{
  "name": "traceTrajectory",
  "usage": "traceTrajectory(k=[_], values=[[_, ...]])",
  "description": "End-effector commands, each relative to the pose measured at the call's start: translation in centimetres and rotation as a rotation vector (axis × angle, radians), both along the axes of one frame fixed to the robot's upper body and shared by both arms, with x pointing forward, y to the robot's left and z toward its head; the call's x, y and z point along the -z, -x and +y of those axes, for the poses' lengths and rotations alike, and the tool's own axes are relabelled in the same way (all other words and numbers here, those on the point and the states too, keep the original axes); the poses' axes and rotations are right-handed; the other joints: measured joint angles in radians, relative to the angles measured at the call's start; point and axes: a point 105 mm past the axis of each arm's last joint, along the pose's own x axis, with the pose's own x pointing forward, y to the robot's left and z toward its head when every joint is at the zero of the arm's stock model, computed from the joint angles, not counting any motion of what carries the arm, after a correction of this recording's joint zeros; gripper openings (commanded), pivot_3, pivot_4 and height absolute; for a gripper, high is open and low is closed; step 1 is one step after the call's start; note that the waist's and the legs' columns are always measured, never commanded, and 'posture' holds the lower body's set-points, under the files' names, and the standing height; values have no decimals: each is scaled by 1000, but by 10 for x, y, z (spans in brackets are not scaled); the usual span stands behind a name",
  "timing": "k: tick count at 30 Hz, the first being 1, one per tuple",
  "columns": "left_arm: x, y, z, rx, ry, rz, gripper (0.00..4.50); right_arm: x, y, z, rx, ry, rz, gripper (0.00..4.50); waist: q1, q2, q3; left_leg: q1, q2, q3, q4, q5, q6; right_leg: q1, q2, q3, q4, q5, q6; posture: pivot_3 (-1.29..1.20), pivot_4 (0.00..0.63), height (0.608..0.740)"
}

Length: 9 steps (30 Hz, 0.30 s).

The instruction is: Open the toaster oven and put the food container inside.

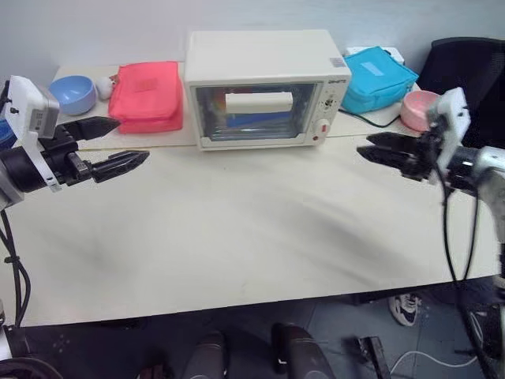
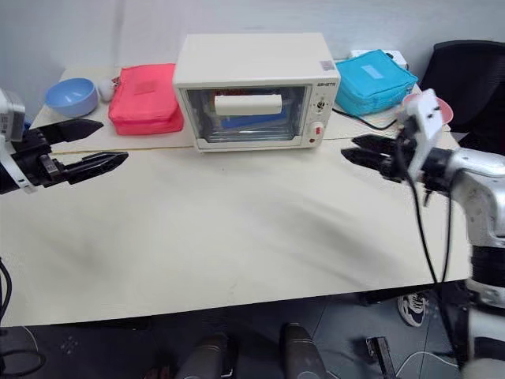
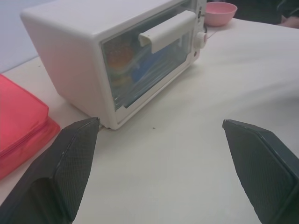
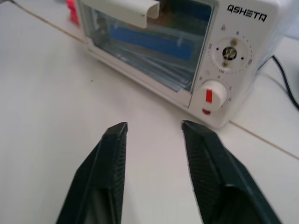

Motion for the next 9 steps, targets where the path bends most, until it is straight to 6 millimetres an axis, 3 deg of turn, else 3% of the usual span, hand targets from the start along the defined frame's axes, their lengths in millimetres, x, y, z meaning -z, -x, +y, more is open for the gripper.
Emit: traceTrajectory(k=[1,5,9], values=[[-10,5,2,9,-27,-44,4500,-29,18,-10,-28,-46,-47,3191,-2,0,0,1,1,0,0,0,0,0,1,0,0,0,0,0,150,740],[-10,6,4,14,-32,-38,4500,-31,31,-11,-66,-34,-19,4485,0,0,0,4,2,1,0,2,-3,1,1,1,-1,0,0,0,150,740],[-13,8,6,21,-32,-44,4500,-23,34,-3,-91,19,-35,4485,3,0,0,4,2,1,0,3,-3,1,1,1,1,0,-1,0,150,740]])
